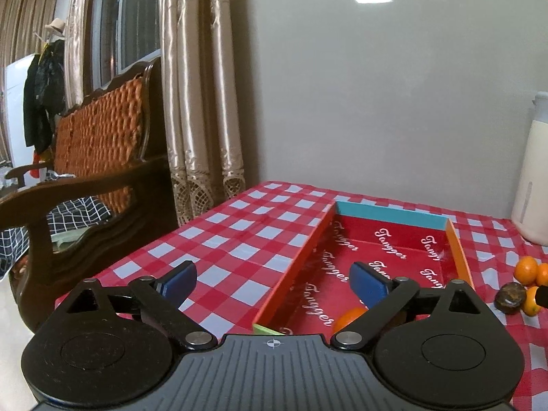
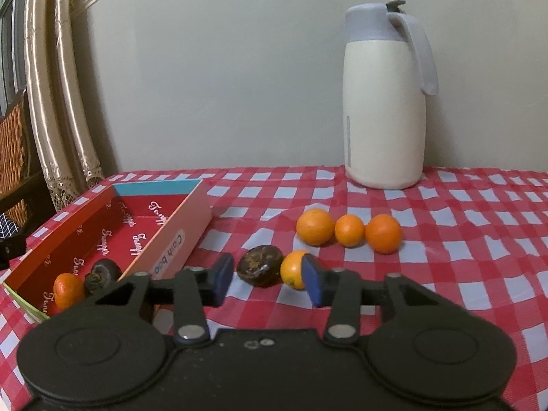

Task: Organize fruits
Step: 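Withdraw the left gripper while the right gripper closes on a small orange, then lift the small orange with the right gripper and carry it over the box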

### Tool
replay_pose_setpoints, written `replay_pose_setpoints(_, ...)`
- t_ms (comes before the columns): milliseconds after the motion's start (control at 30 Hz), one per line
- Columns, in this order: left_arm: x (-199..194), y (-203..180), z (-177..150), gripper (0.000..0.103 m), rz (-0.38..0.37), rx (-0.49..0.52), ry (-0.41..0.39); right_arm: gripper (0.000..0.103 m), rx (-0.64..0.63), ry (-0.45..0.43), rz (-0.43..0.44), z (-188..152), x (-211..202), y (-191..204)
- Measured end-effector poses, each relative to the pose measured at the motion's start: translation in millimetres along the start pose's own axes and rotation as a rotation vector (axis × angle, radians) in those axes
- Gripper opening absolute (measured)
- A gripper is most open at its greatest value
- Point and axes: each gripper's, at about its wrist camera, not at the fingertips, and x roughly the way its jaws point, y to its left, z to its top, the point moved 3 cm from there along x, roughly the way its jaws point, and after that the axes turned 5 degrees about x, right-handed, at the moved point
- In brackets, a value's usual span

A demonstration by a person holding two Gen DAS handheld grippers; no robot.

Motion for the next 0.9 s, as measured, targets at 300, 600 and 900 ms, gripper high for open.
replay_pose_setpoints(300, 2.2, 7.2, -1.8, 0.096, 0.004, -0.006, 0.004, 0.029, 0.06, 0.058, -0.048, 0.2, 20.0, -15.3)
replay_pose_setpoints(600, 4.4, 18.1, -2.9, 0.096, 0.018, -0.017, 0.01, 0.029, 0.101, 0.086, -0.053, 2.1, 35.4, -22.0)
replay_pose_setpoints(900, 5.1, 21.6, -3.3, 0.096, 0.024, -0.018, 0.012, 0.03, 0.127, 0.105, -0.069, 1.5, 47.1, -27.0)
